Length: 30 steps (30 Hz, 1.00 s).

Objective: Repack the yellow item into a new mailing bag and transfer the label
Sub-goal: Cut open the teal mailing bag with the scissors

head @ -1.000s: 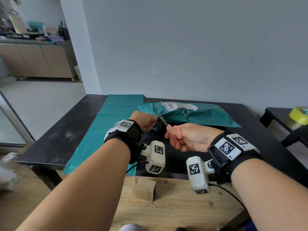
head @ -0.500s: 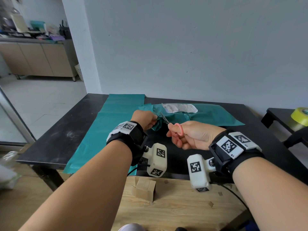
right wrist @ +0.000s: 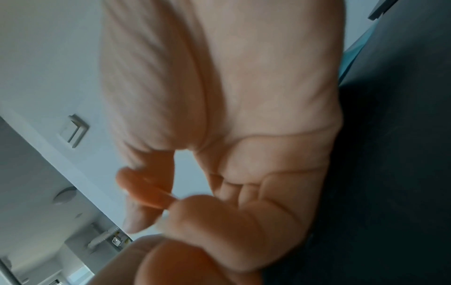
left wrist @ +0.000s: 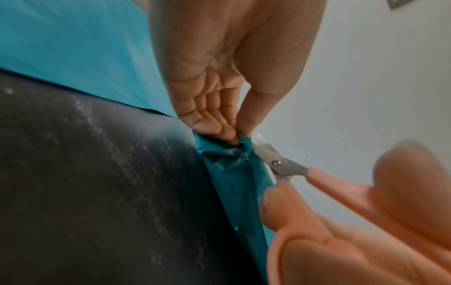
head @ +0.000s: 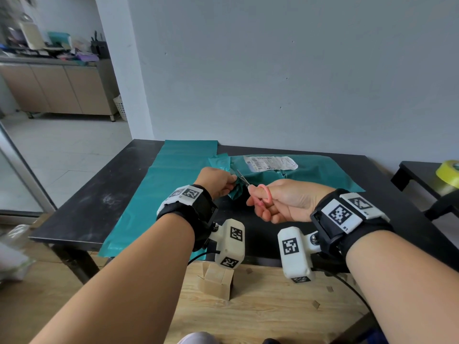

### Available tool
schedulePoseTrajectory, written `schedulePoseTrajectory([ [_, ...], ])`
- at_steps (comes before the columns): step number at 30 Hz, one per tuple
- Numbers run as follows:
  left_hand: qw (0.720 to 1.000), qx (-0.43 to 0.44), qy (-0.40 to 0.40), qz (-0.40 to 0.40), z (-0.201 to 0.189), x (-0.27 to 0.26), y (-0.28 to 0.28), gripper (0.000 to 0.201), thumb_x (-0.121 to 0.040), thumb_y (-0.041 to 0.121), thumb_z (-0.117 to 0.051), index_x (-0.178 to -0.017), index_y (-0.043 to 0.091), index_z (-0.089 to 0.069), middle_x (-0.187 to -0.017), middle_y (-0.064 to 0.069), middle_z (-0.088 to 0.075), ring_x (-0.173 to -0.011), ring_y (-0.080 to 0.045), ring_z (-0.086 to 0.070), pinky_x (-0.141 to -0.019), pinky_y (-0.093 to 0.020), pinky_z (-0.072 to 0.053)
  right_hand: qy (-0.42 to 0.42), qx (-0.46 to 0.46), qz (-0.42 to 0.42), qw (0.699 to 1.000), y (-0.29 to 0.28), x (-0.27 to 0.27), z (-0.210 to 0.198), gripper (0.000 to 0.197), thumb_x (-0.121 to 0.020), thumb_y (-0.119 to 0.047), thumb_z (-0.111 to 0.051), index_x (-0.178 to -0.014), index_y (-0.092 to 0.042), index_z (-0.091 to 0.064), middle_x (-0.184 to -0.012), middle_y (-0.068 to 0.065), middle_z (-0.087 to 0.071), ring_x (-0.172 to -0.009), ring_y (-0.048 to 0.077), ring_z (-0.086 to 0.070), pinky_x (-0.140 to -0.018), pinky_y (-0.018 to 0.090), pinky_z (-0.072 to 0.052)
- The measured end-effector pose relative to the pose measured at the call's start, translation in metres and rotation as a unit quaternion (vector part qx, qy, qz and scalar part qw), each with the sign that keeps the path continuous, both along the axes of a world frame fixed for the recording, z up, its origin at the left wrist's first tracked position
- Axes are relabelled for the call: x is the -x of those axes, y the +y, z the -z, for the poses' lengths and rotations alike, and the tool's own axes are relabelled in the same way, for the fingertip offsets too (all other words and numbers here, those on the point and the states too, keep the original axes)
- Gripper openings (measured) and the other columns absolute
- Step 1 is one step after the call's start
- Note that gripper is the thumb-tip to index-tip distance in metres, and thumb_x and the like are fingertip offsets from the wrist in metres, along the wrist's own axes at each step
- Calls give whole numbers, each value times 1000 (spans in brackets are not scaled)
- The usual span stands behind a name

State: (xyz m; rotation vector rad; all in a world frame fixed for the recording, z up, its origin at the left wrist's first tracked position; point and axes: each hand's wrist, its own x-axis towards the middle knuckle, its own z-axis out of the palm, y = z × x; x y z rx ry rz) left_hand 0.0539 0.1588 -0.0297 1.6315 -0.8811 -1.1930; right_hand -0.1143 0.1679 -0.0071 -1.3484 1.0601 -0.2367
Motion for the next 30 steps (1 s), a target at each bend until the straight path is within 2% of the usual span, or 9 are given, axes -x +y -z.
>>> schedulePoseTrajectory([
  [7, 999, 2, -14, 32, -2, -4, 4, 14, -91, 5, -60, -77, 6, -56, -71, -6, -56, -60, -12, -51, -58, -19, -45, 25, 17, 15, 999, 0, -10, -1, 41, -93, -42, -55, -105, -4, -58, -67, 3, -57, -52, 8, -51, -40, 15, -41],
  [13, 1000, -9, -3, 30, 1, -6, 4, 14, -91, 4, -59, -78, 7, -56, -72, -7, -56, -62, -13, -52, -60, -21, -46, 28, 42, 29, 998, 0, -10, 2, 38, -94, -36, -57, -105, 0, -59, -59, -1, -51, -46, 2, -45, -36, 11, -35],
  [16, 999, -15, -2, 34, 0, -7, 3, 14, -92, 4, -57, -78, 7, -56, -72, -6, -57, -63, -14, -53, -61, -21, -46, 17, 36, 28, 999, -1, -9, 3, 38, -93, -36, -58, -106, 0, -59, -58, -2, -54, -46, 2, -48, -37, 11, -37],
  [21, 996, -31, -25, 85, 0, -8, 7, 23, -92, 0, -53, -72, 10, -52, -70, -7, -53, -60, -14, -50, -58, -21, -42, 21, -28, -1, 999, -2, -9, -2, 39, -92, -41, -56, -102, -4, -58, -64, 2, -57, -52, 7, -52, -38, 14, -44],
  [26, 996, -26, -12, 88, 2, -12, 8, 27, -93, -1, -50, -69, 10, -50, -69, -7, -53, -60, -14, -48, -57, -21, -41, 13, -3, 17, 1000, -2, -16, 2, 35, -92, -37, -58, -99, -3, -59, -61, -1, -54, -49, 5, -48, -36, 12, -39],
  [30, 996, -38, 3, 78, 1, -14, 12, 23, -91, 2, -50, -69, 6, -55, -65, -8, -56, -57, -15, -49, -58, -23, -42, 4, 3, 26, 1000, -2, -16, 4, 33, -93, -33, -58, -101, -1, -58, -57, -2, -50, -45, 3, -45, -34, 10, -35],
])
